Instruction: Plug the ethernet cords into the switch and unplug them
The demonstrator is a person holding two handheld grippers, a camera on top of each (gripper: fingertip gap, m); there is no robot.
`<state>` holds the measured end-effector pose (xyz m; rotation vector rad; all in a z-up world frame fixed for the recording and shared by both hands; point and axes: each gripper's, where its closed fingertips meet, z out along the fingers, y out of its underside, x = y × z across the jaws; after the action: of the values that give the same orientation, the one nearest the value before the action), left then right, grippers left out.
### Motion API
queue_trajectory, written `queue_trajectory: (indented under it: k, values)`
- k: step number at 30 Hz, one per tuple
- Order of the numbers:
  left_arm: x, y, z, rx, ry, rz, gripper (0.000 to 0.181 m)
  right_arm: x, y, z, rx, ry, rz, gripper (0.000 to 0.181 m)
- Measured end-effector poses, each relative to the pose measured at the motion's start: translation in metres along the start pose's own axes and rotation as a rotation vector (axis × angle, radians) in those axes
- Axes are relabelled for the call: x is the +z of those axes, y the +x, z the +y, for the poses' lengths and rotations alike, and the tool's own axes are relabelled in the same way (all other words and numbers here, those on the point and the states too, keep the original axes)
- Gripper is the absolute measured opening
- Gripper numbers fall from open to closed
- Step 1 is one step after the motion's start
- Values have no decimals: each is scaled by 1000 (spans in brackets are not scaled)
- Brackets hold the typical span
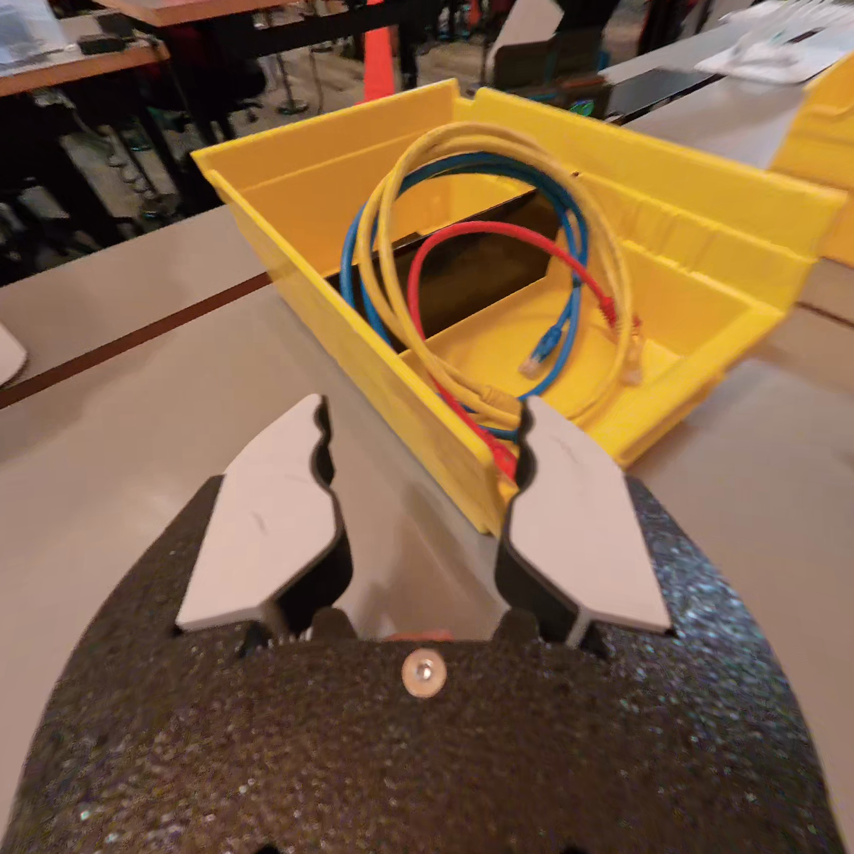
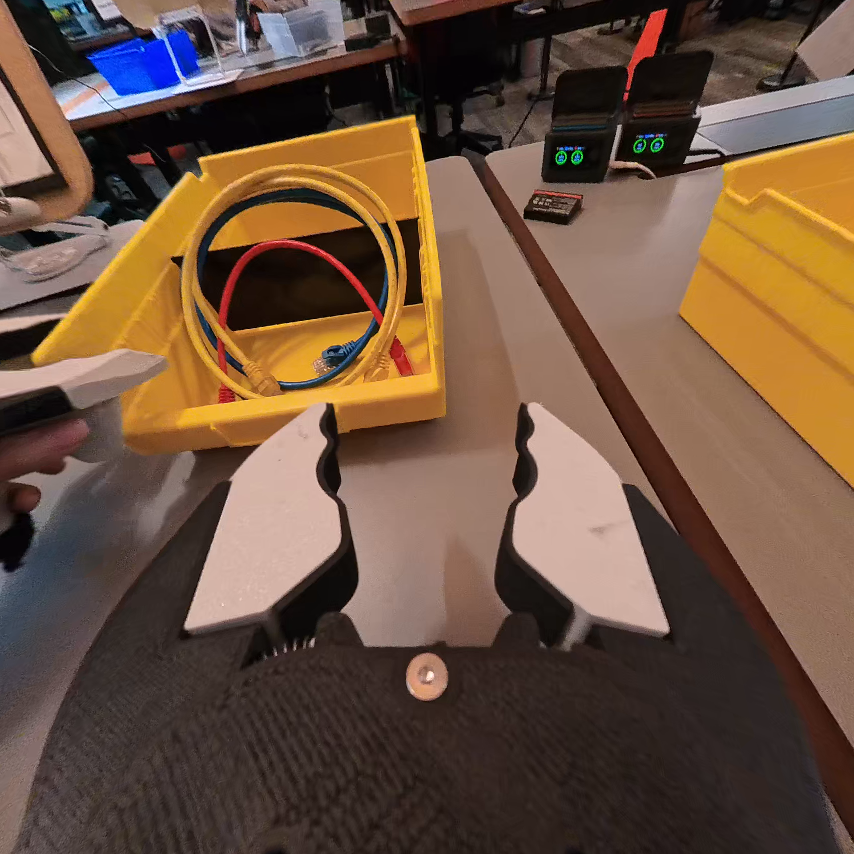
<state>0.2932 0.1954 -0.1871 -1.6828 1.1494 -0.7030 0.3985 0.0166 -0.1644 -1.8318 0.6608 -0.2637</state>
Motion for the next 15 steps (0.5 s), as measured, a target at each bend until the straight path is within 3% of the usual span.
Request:
queue_trajectory:
  k: [3,5,10,15]
  values:
    - [-3,-8,2,93,20,-22,28,-7,-11,-12,-7,42,-31,70]
    - [-14,-29,7,167,22,-93,15,-10,-25,-20,-18,64,-73,67]
    - [-72,-83,34,160,57,-118,8,-22,-105,-37,-130,67,-305,68]
    - [-170,-129,77,139,71,-115,7,-52,-230,-42,-325,99,-564,71]
